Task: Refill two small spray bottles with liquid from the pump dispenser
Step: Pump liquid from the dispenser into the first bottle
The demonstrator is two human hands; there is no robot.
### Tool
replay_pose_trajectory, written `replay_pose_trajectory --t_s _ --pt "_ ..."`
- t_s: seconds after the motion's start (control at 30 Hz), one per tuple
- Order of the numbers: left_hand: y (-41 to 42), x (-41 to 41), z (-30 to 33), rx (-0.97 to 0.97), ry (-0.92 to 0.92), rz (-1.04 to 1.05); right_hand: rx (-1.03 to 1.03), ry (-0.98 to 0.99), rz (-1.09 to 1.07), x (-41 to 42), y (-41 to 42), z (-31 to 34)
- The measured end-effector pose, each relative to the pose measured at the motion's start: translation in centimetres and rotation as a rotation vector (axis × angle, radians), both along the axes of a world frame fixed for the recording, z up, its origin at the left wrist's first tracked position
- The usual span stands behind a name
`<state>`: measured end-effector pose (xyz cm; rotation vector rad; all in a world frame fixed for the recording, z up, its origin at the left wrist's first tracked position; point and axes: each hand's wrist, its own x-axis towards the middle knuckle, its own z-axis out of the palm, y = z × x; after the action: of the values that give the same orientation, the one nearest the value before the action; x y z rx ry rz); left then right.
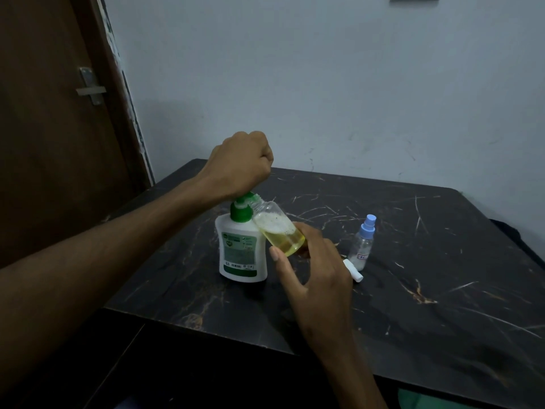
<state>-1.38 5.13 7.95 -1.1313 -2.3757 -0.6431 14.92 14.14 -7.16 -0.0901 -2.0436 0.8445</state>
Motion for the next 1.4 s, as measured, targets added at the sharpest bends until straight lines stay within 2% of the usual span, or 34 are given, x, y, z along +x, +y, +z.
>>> replay_pose_trajectory --t_s 0.27,0.43,0.6,0.8,1.4 --pt "0.3 -0.3 -0.2 -0.012 -0.004 0.017 -0.01 0.004 -0.002 0.0 0.0 -0.1" --pt "0.2 0.3 0.8 -0.029 0.058 -0.005 -0.012 0.001 -0.003 0.0 0.0 -0.2" --pt "0.2 -0.1 -0.3 -0.017 -0.015 0.005 -0.015 0.008 -0.004 0.1 0.1 -0.1" --pt "0.3 0.3 0.6 -0.008 0.066 0.024 -0.01 0.009 0.0 0.2 0.0 0.1" --pt "0.1 0.9 0.2 -0.046 0.039 0.053 -0.013 0.005 0.011 0.0 0.0 -0.1"
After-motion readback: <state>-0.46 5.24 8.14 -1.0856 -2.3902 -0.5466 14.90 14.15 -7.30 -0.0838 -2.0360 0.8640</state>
